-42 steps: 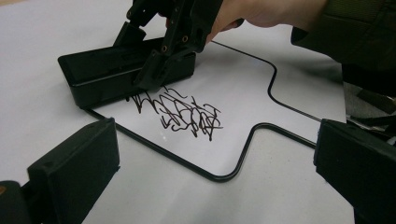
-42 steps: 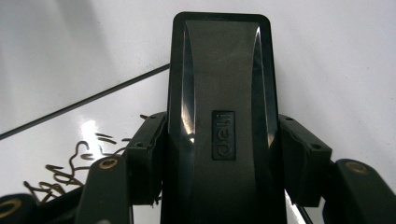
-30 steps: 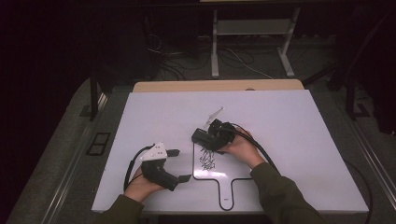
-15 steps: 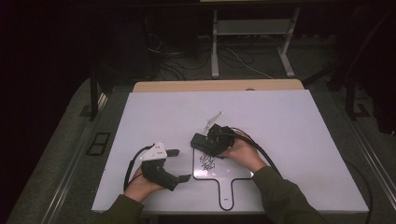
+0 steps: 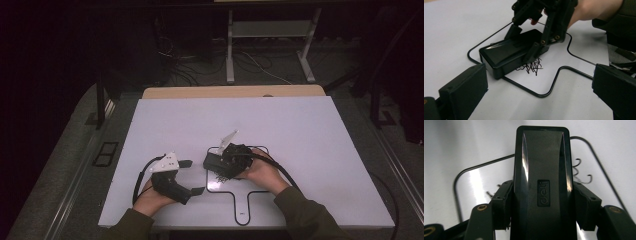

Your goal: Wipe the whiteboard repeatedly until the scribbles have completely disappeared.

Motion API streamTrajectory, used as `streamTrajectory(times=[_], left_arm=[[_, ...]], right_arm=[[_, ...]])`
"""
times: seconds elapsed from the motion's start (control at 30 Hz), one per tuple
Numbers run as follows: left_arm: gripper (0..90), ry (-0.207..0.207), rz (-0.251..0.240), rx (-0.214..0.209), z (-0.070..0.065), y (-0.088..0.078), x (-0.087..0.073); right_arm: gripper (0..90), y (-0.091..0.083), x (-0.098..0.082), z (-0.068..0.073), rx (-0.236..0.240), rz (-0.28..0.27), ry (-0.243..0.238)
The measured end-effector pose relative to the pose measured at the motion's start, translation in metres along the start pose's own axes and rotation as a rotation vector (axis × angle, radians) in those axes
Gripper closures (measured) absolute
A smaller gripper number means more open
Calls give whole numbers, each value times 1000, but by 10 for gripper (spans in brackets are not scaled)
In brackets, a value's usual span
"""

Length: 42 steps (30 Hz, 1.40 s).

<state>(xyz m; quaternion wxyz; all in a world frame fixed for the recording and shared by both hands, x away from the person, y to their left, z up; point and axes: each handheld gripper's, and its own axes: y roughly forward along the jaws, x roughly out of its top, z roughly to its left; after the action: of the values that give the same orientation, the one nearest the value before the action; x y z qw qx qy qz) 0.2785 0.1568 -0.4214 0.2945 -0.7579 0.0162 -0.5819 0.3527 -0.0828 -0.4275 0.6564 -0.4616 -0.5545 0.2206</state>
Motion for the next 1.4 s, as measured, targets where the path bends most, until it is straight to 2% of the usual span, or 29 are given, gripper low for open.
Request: streamTrajectory(times=[0.5,0.63,0.77,0.9,1.4], left_arm=[[0,-3,-5,3,-1,0,0],[0,-4,-4,4,-1,0,0],[0,-2,-4,4,-1,0,1],[0,-5,-3,3,-1,0,0],[0,1,-2,0,-1,0,0]], right_arm=[[386,-9,-8,39,48,18,-81],[386,-10,-9,41,54,19,-87],[386,-9,-8,36,62,13,-80],[386,-6,-4,27,50,14,-64],[386,9,15,-23,-6,14,33]])
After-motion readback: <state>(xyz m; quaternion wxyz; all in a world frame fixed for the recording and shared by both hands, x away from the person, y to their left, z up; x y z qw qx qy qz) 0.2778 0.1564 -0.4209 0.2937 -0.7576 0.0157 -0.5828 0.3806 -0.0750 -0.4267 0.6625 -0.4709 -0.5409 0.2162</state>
